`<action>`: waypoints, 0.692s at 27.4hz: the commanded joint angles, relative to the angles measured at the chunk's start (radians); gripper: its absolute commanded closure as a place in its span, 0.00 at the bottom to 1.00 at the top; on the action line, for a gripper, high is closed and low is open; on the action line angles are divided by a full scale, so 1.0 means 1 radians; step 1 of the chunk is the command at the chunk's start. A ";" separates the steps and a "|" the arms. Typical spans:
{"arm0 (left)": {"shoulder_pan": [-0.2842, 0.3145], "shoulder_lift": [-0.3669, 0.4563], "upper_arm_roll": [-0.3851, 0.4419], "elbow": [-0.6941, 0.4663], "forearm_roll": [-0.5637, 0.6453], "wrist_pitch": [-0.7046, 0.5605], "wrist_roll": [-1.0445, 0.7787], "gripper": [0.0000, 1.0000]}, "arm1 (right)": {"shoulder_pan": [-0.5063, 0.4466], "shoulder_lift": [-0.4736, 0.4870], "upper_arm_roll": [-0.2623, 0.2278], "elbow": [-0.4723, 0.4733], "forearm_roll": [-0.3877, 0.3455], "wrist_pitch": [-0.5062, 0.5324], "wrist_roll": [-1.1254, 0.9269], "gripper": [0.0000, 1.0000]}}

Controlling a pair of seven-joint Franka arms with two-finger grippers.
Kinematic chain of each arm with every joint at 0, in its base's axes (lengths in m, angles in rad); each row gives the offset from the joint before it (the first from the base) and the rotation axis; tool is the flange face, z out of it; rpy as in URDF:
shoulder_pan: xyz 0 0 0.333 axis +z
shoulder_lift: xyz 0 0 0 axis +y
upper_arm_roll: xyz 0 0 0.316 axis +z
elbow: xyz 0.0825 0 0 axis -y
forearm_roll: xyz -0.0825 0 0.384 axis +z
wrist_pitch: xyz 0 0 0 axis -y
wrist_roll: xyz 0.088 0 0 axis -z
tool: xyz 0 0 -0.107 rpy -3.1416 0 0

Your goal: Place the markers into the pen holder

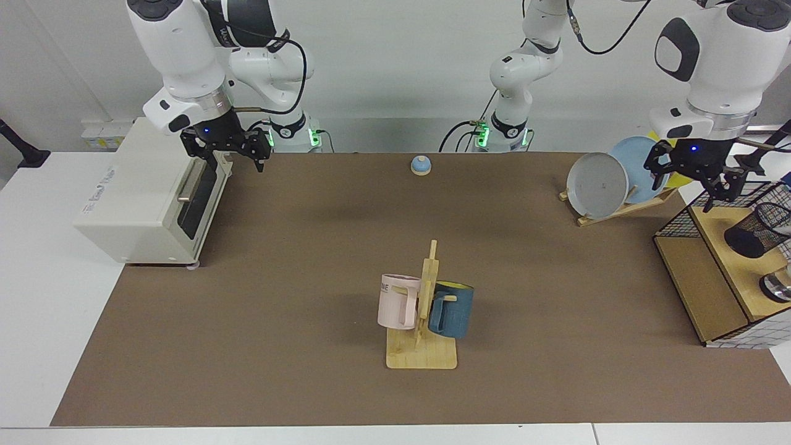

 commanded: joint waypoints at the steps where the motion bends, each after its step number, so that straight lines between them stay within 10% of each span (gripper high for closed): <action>1: -0.009 -0.045 -0.045 -0.055 -0.061 -0.028 -0.312 0.00 | -0.018 -0.020 0.011 -0.027 0.015 0.028 0.009 0.00; 19: -0.018 -0.058 -0.100 -0.044 -0.216 -0.073 -0.914 0.00 | -0.016 -0.020 0.011 -0.027 0.015 0.028 0.009 0.00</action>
